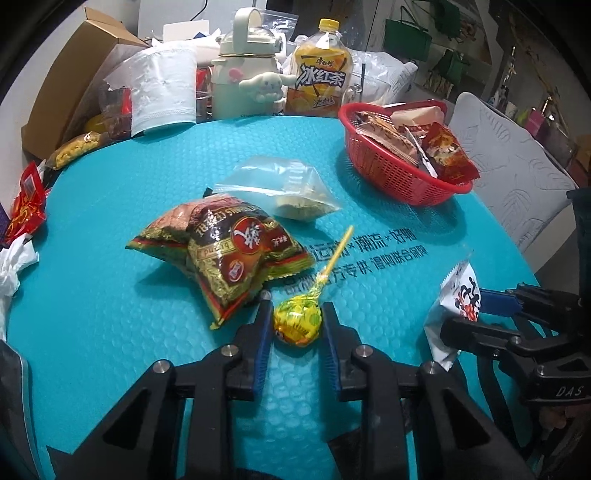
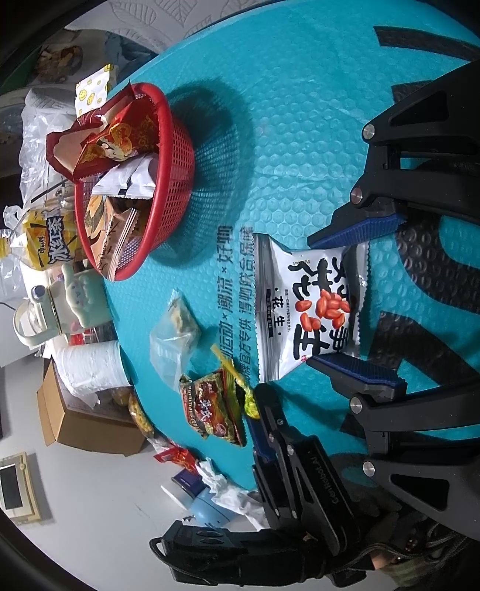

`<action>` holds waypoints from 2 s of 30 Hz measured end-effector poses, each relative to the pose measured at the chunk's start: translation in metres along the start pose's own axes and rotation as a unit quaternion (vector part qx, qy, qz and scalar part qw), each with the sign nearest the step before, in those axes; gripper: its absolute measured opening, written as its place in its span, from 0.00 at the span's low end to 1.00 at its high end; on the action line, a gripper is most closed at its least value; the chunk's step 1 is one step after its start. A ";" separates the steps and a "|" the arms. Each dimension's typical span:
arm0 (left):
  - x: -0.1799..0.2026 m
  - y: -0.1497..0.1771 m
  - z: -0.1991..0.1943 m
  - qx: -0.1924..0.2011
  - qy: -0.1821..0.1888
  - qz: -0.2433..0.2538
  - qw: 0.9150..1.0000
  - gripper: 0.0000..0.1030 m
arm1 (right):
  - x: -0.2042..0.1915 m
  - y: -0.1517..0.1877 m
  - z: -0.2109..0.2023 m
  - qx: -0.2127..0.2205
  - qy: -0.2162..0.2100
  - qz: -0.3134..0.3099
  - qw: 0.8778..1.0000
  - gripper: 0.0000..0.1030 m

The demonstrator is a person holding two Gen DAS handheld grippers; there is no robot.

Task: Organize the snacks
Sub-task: 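Close the left tool on the yellow lollipop head and lift it, then carry the lollipop and peanut packet over the red basket with both tools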

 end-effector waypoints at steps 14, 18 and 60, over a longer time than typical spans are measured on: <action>0.011 0.017 -0.031 0.015 0.020 0.004 1.000 0.23 | -0.022 0.022 -0.015 0.010 -0.012 0.001 1.000 0.54; 0.013 0.022 -0.040 0.016 0.025 0.004 1.000 0.23 | -0.026 0.027 -0.020 0.013 -0.013 0.000 1.000 0.54; 0.047 0.054 -0.069 -0.003 0.065 0.044 0.997 0.23 | -0.031 0.068 -0.039 0.013 -0.022 0.024 0.999 0.54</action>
Point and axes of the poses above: each gripper's, at about its wrist camera, not at the fingertips, and z roughly the way its jaws point, x to its right, y to its underside, the point moved 9 cm from there along z, roughly the way its jaws point, and after that the axes turned 12 degrees about -y, right-handed, at the moved point
